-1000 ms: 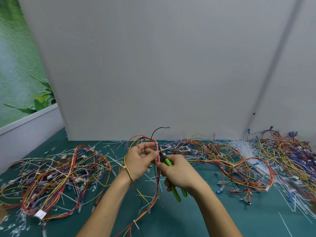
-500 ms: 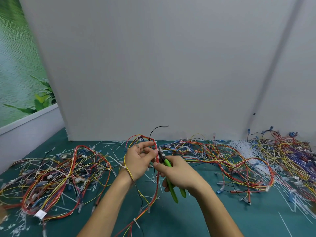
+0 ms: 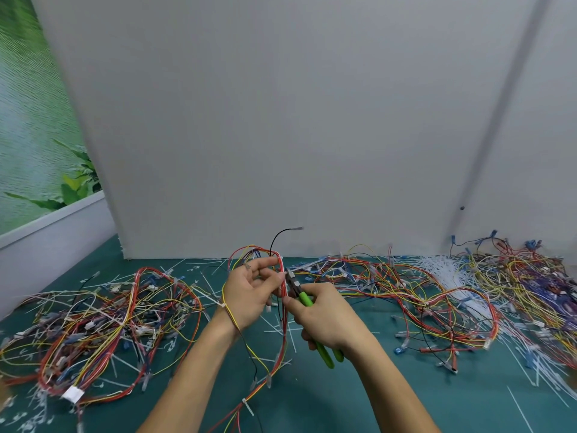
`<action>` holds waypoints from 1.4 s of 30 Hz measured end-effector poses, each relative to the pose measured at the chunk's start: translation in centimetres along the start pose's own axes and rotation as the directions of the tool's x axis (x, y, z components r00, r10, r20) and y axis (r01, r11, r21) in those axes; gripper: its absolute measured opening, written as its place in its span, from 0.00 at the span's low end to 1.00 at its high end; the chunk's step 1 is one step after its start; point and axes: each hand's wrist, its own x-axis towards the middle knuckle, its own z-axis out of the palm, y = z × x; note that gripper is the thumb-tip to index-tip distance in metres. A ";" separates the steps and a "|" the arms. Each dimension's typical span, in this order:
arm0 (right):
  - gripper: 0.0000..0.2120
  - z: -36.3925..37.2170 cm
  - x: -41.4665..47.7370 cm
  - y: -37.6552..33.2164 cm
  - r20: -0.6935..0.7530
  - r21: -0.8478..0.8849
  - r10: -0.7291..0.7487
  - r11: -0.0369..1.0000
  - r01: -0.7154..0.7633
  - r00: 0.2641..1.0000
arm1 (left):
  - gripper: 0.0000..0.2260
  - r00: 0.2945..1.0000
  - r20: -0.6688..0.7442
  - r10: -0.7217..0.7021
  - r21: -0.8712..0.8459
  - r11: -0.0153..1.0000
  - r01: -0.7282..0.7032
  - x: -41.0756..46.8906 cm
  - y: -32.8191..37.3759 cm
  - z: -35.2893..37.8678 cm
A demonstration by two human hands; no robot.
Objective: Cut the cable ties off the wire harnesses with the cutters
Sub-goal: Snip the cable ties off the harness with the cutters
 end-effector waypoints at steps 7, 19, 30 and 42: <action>0.13 0.7 0.3 0.0 -0.041 0.225 0.053 0.974 -0.042 0.998 | 0.14 0.993 0.100 0.054 0.021 0.998 -0.057 0.1 0.0 -0.6; 0.17 -0.7 0.2 -0.1 -0.067 0.360 0.016 0.933 0.009 0.998 | 0.14 0.991 0.126 0.045 -0.043 0.998 -0.040 -0.4 0.6 -0.2; 0.10 -2.8 0.8 0.6 -0.117 0.412 0.097 0.910 -0.041 0.988 | 0.12 0.999 0.035 -0.039 -0.301 0.952 0.048 -0.2 0.9 -0.4; 0.08 -2.1 0.3 0.1 0.051 0.344 0.046 0.937 -0.061 0.998 | 0.19 0.984 0.168 -0.061 -0.426 0.895 0.128 -0.2 0.5 -0.4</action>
